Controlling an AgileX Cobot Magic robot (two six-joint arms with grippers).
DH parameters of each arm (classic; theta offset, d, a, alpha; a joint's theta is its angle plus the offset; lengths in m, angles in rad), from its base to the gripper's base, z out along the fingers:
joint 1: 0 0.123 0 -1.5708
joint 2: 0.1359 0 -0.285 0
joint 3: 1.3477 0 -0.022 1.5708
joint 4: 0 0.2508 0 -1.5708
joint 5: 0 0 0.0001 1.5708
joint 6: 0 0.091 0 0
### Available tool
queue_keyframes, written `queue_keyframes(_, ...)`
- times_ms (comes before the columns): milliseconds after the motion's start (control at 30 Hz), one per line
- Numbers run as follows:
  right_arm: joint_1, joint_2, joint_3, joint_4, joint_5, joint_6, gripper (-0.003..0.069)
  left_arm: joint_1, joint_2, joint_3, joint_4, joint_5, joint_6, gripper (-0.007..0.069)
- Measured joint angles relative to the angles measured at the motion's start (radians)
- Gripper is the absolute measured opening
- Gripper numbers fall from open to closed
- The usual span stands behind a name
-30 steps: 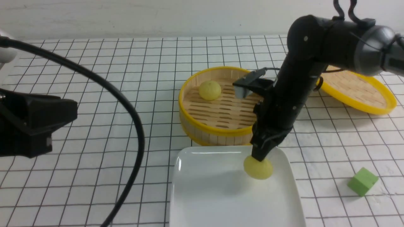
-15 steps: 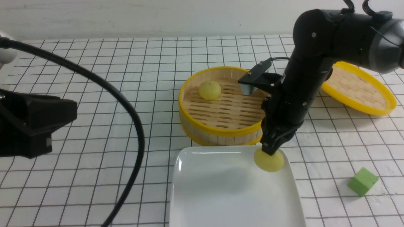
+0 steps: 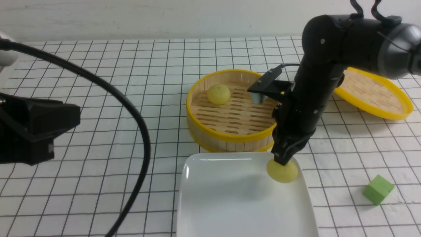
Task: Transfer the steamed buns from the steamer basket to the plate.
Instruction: Use the right arm to put the steamed stuffed bun into the plate
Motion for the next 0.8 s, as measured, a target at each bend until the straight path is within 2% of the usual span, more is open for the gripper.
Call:
queue_keyframes(367, 0.0, 0.03, 0.001, 0.0, -0.006, 0.0, 0.0011, 0.0, 0.0, 0.0, 0.003, 0.0, 0.0, 0.0241)
queue_keyframes(500, 0.0, 0.03, 0.001, 0.0, -0.006, 0.0, 0.0034, 0.0, 0.0, 0.0, 0.003, 0.0, 0.0, 0.0241)
queue_keyframes(567, 0.0, 0.03, 0.001, 0.0, -0.006, 0.0, 0.0081, 0.0, 0.0, 0.0, 0.003, 0.0, 0.0, 0.0241)
queue_keyframes(733, 0.0, 0.03, 0.001, -0.003, -0.006, 0.004, 0.0283, 0.0, 0.0, 0.0, 0.003, 0.0, 0.0, 0.0241)
queue_keyframes(800, 0.0, 0.03, 0.001, -0.011, -0.006, 0.006, 0.0336, 0.0, 0.0, 0.0, 0.003, 0.0, 0.0, 0.0241)
